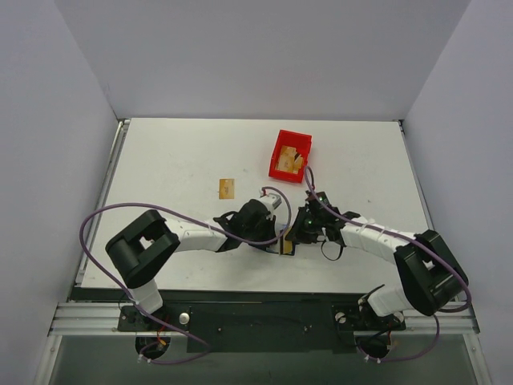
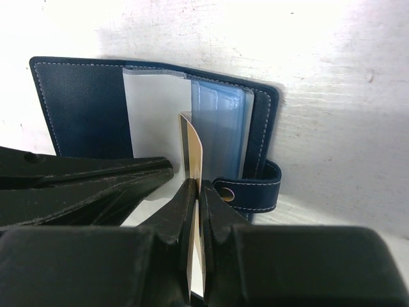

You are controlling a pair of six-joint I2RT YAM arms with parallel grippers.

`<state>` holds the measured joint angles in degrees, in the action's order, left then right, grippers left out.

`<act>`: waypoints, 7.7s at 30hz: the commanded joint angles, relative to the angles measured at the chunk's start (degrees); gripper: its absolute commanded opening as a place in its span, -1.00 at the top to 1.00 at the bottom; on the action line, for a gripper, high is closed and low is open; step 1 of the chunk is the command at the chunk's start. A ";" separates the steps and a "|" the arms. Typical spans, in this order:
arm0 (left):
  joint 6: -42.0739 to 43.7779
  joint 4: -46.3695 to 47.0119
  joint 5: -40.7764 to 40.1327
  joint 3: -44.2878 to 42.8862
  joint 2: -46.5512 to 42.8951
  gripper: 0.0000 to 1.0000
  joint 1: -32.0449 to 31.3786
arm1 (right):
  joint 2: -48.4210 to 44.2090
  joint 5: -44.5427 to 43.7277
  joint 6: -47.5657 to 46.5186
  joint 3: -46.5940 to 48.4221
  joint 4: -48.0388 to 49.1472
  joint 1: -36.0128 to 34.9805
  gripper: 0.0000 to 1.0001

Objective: Put the credit cards into the card holder
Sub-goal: Insert the credit card into the card holder.

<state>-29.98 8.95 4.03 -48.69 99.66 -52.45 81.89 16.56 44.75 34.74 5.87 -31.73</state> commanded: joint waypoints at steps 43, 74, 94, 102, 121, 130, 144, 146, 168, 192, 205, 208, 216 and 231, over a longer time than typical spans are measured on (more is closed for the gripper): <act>-1.58 -1.22 -2.10 4.48 0.80 1.00 1.03 | 1.44 4.44 -0.28 -5.12 2.39 5.36 1.00; -1.75 -3.06 2.74 0.78 -15.72 1.00 5.42 | -5.07 8.40 -0.02 -2.93 4.24 5.01 1.00; -1.49 -4.03 2.91 4.12 -18.62 1.00 8.41 | -2.09 7.70 0.60 4.98 3.18 -0.79 1.00; -1.14 -5.43 2.38 5.62 -21.52 1.00 10.52 | 3.62 7.17 1.04 7.27 5.29 -3.34 1.00; -0.61 0.19 6.34 8.16 -12.57 1.00 9.64 | 10.84 5.07 1.39 7.27 7.67 -4.31 1.00; -1.84 1.69 2.65 10.36 -7.99 1.00 9.03 | 9.43 4.18 1.04 5.69 7.66 -3.61 1.00; -2.10 0.54 1.33 12.21 -8.69 1.00 8.94 | 8.11 4.63 1.74 1.12 10.66 -0.36 1.00; -2.10 0.63 1.33 12.30 -8.69 1.00 8.94 | 8.11 4.54 1.74 1.03 10.65 -0.35 1.00; -2.19 0.45 1.24 12.13 -8.95 1.00 8.94 | 8.11 3.92 2.27 0.15 10.30 -0.18 1.00; -2.19 -0.51 1.15 12.39 -9.30 1.00 9.03 | 14.70 8.05 4.20 -3.36 21.37 -0.27 1.00; -2.54 -0.16 0.98 13.00 -9.13 1.00 9.03 | 18.66 12.53 4.03 -2.66 26.65 -2.20 1.00; -2.54 -0.25 1.06 12.92 -9.13 1.00 8.94 | 19.01 13.85 4.12 -2.57 27.62 -2.46 1.00; -3.68 -3.14 -3.32 13.09 -11.15 1.00 9.20 | 18.66 14.03 3.59 -3.19 27.27 -2.55 1.00; -7.11 -7.28 -10.80 15.90 -15.29 1.00 9.64 | 18.75 14.11 2.45 -2.75 25.24 -2.46 1.00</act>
<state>-36.80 2.72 -5.54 -32.58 82.63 -43.03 98.89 30.94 50.50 32.91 38.96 -33.39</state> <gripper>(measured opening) 0.021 0.004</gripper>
